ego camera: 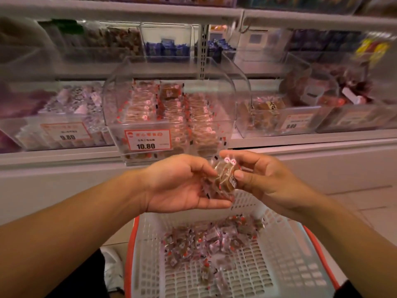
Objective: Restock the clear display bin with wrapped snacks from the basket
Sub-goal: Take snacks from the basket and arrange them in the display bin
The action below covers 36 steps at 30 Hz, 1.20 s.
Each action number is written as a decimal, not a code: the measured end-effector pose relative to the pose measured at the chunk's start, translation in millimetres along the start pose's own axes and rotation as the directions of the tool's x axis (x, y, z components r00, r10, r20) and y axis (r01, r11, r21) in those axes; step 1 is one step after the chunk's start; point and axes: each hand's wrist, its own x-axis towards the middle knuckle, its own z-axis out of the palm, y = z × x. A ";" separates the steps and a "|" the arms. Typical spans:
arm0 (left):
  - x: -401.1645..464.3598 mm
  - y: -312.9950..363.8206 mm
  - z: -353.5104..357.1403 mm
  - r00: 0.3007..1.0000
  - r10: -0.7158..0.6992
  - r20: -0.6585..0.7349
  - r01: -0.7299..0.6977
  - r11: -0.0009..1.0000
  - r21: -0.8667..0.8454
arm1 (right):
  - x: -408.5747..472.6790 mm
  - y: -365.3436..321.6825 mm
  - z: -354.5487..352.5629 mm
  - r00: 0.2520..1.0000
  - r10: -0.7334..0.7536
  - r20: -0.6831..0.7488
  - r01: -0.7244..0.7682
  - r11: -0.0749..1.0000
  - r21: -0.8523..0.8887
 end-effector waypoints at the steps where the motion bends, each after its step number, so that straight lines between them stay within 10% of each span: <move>1: 1.5 0.5 -1.5 1.000 0.013 0.006 -0.013 1.000 0.003 | 1.4 -0.1 0.0 1.000 -0.003 -0.010 0.003 1.000 -0.027; 14: 8.6 12.7 -12.1 0.998 0.048 0.034 -0.056 0.944 0.324 | 5.6 -8.3 5.0 0.997 -0.062 0.052 0.079 0.887 -0.455; 20: -1.0 19.4 -0.1 1.000 0.026 0.012 -0.027 0.736 0.677 | 1.9 -28.6 10.7 0.990 -0.084 0.116 0.139 0.745 -0.652; 24: -16.4 46.7 3.8 0.992 0.119 0.033 -0.107 0.697 0.709 | 16.9 -72.8 26.6 0.965 -0.156 0.212 0.264 0.568 -0.779; 31: -53.2 115.2 -29.2 0.903 0.415 -0.109 -0.296 0.786 0.542 | 111.2 -146.2 48.4 0.957 -0.036 0.288 0.252 0.591 -0.766; 34: -54.6 130.1 -48.0 0.655 0.647 -0.390 -0.366 0.724 0.585 | 161.8 -148.9 50.0 0.982 -0.012 0.190 0.151 0.654 -0.741; 36: -53.5 136.4 -67.3 0.191 0.894 -0.406 -0.168 0.437 0.883 | 196.2 -142.9 42.8 0.999 -0.022 0.040 0.044 0.679 -0.732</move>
